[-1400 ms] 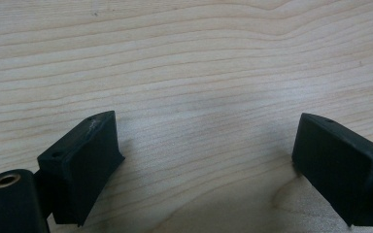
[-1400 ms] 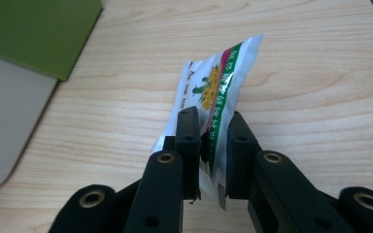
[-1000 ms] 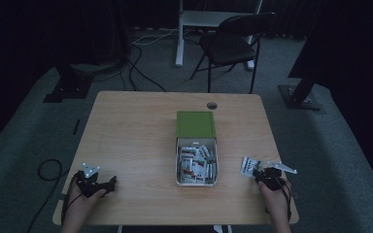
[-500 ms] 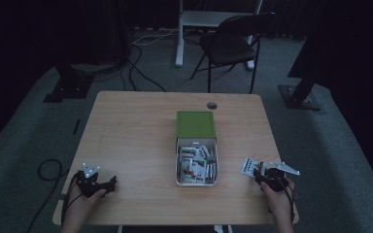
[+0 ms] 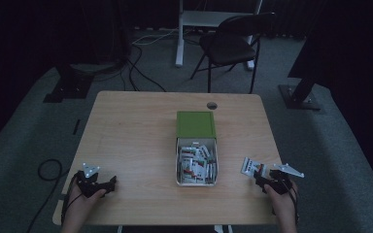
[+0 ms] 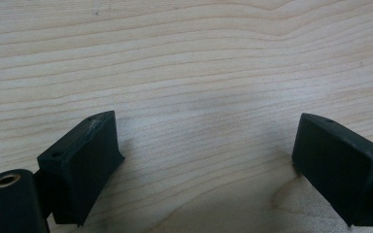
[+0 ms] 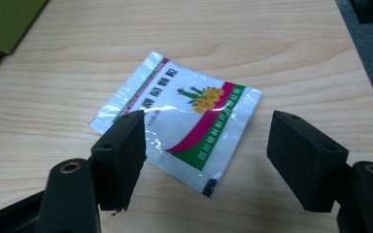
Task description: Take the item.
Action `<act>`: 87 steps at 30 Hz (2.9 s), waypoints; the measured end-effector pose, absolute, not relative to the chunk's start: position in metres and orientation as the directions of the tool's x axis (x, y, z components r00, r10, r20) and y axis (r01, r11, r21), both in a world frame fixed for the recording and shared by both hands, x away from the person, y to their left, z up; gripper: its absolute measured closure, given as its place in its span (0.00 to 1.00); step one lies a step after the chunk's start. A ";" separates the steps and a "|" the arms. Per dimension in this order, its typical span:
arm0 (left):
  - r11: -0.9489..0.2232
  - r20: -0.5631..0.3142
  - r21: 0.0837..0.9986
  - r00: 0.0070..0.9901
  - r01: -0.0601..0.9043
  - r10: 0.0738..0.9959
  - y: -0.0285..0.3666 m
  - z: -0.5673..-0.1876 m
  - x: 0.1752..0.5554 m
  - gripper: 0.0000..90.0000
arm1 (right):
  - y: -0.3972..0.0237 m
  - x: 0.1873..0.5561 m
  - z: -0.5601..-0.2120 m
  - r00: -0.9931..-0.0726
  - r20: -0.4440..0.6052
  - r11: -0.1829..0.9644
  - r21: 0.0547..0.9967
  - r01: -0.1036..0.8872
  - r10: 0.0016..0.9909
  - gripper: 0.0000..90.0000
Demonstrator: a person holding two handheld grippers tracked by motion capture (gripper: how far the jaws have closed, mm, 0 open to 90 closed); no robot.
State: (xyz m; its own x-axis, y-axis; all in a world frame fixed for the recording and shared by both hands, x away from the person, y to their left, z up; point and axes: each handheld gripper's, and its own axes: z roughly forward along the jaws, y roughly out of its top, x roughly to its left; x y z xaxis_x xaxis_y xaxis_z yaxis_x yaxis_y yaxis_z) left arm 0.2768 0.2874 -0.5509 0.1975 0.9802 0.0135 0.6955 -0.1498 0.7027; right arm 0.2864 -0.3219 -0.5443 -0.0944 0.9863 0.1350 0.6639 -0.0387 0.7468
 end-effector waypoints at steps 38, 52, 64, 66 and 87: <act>-0.149 0.013 0.703 0.197 0.695 0.980 0.287 -0.551 0.277 0.12 | -0.259 0.281 -0.544 -0.576 0.077 0.266 0.831 0.489 0.814 0.27; -0.150 0.013 0.703 0.199 0.695 0.980 0.287 -0.551 0.277 0.12 | -0.244 0.282 -0.553 -0.680 0.091 0.358 0.795 0.489 0.727 0.21; -0.150 0.013 0.703 0.199 0.695 0.980 0.287 -0.551 0.277 0.12 | -0.236 0.281 -0.555 -0.726 -0.013 0.498 0.736 0.459 0.688 0.19; -0.150 0.013 0.703 0.199 0.695 0.980 0.287 -0.551 0.277 0.12 | -0.237 0.281 -0.555 -0.717 -0.013 0.493 0.735 0.466 0.697 0.19; -0.193 0.016 0.702 0.255 0.685 0.967 0.284 -0.551 0.277 0.11 | -0.240 0.282 -0.556 -0.715 0.002 0.491 0.725 0.482 0.699 0.15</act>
